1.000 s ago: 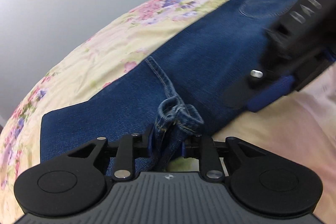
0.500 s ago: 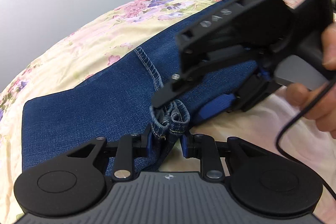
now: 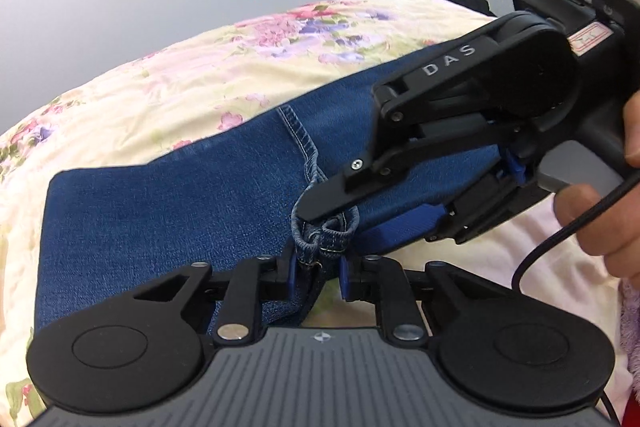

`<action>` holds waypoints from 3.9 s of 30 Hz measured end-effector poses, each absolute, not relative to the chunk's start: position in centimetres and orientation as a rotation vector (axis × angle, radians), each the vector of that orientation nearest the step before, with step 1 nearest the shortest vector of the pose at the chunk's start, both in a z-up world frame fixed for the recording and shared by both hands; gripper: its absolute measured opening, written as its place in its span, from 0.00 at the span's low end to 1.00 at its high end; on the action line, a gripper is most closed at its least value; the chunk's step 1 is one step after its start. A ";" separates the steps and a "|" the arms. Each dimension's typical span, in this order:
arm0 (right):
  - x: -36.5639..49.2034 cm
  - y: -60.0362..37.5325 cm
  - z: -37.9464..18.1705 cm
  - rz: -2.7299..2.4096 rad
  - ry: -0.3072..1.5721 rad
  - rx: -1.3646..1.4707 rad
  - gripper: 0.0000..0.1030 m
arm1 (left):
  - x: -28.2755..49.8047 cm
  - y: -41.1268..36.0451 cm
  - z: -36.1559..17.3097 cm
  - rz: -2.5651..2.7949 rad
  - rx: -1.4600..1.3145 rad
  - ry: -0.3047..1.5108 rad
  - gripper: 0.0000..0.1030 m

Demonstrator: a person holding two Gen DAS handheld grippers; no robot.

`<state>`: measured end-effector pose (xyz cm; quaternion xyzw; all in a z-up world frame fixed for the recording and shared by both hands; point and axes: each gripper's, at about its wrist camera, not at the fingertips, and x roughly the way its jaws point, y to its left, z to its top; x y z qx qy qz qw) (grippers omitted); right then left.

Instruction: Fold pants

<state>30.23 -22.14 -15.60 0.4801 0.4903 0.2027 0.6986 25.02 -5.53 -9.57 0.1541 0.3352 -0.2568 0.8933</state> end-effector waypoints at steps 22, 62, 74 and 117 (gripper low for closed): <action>34.3 -17.7 -9.0 0.417 1.014 0.665 0.05 | 23.5 -3.5 -6.1 -0.513 0.328 0.669 0.35; 37.4 -62.3 -11.0 -0.169 0.971 0.451 0.04 | 33.5 -10.8 -11.7 -0.324 0.110 0.931 0.19; 36.9 -58.4 -1.3 -0.004 0.718 0.328 0.04 | 33.8 -10.9 -12.6 -0.307 0.104 0.964 0.19; 31.9 -56.8 -8.9 -0.203 0.851 0.103 0.06 | 39.7 -10.5 -8.2 -0.277 0.074 0.787 0.19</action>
